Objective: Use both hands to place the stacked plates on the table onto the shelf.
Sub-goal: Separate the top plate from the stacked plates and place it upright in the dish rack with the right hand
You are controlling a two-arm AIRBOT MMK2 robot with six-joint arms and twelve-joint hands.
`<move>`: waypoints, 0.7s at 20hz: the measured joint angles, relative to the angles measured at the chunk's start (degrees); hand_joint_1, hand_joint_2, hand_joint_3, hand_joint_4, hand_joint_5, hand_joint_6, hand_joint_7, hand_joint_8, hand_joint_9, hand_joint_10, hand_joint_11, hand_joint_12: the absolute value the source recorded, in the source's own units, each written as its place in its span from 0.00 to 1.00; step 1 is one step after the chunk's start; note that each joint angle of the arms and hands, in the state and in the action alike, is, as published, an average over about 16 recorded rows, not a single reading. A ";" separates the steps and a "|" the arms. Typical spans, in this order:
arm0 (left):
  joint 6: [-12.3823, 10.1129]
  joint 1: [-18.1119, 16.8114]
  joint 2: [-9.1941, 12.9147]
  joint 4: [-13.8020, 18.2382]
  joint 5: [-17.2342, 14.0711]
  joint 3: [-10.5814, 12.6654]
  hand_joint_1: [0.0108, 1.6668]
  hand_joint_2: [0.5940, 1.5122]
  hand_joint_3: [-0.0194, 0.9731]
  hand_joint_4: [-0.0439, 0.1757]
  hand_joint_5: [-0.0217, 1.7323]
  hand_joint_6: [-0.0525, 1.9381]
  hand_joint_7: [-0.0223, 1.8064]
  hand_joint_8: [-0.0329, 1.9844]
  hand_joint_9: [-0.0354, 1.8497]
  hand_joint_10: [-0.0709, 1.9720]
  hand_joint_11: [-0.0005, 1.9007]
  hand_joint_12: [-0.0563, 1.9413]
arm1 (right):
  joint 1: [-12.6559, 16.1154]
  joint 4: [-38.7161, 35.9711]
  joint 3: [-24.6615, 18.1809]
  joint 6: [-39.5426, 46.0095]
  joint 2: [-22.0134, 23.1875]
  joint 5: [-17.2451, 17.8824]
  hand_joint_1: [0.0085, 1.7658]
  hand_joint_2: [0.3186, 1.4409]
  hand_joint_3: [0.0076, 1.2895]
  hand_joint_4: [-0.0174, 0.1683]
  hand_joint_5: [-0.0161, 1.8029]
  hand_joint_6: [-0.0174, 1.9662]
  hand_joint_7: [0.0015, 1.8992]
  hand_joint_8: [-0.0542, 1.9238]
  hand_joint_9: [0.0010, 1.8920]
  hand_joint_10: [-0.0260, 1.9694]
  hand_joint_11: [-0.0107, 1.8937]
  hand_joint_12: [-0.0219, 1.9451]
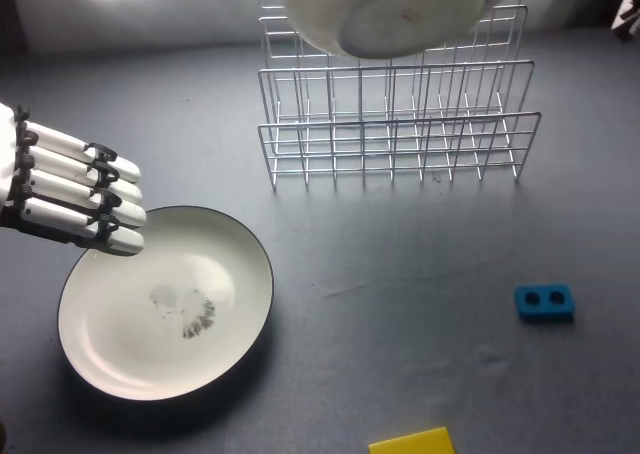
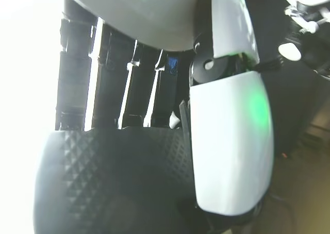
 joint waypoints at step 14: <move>1.52 1.59 -1.34 0.25 -0.26 0.06 0.00 0.58 0.03 0.22 0.02 0.03 0.02 0.02 0.03 0.04 0.01 0.03 | -3.90 0.12 8.96 6.92 -4.16 0.32 0.71 0.54 0.01 0.06 0.58 0.35 0.68 0.29 0.78 0.01 0.60 0.38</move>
